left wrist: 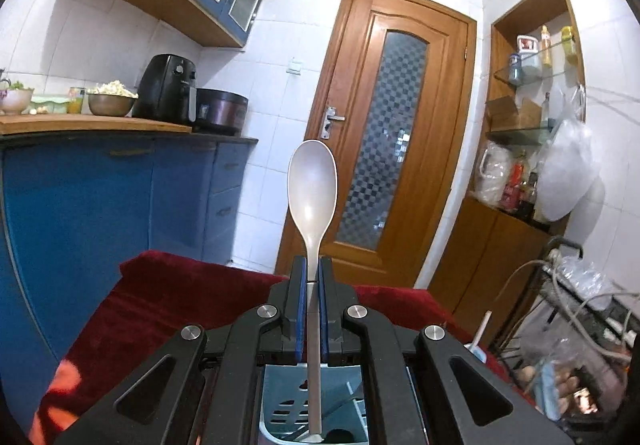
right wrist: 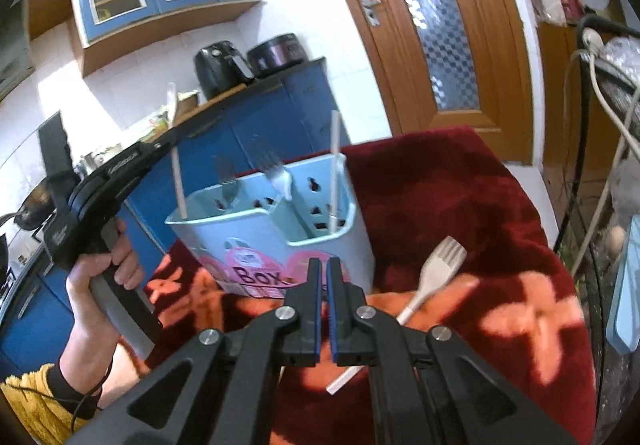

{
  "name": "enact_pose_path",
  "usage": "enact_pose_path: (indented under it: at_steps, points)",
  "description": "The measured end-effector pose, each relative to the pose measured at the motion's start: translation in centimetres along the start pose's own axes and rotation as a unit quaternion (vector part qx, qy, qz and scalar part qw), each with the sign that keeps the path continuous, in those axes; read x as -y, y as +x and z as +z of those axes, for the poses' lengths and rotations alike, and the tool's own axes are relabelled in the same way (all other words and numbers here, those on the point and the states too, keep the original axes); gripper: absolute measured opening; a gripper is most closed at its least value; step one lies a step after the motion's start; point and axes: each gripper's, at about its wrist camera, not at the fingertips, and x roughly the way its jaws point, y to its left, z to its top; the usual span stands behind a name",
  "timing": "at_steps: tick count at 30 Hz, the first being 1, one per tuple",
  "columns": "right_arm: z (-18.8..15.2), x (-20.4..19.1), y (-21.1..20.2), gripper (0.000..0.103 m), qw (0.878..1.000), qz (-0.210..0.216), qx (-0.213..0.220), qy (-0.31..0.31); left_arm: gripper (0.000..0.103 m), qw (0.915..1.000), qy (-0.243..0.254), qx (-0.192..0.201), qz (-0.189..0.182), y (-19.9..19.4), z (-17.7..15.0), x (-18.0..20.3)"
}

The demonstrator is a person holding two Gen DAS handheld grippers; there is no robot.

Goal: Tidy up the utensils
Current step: 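Carry the beige spoon into the caddy with the left tool while the right tool carries the white fork over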

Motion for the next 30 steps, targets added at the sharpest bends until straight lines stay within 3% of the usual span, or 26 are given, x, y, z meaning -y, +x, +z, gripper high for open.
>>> enact_pose_path:
  at_steps: [10,16,21,30]
  points:
    - [0.4,5.2,3.2,0.025,0.992,-0.042,-0.082,0.09,0.005,0.9996,0.021,-0.018,0.006,0.3,-2.5,0.1]
    - [0.8,7.3,5.4,0.027,0.984,-0.077,-0.125,0.105,0.005,0.9988,0.026,-0.042,0.002,0.4,-3.4,0.3]
    - [1.6,8.5,6.5,0.035,0.981,-0.091,-0.133,0.111,0.008,0.9981,0.02,-0.057,-0.004,0.4,-3.6,0.0]
    - [1.3,10.7,8.2,0.033,0.979,-0.078,-0.126,0.142,0.009,0.9965,0.017,-0.081,-0.012,-1.1,-3.4,-0.4]
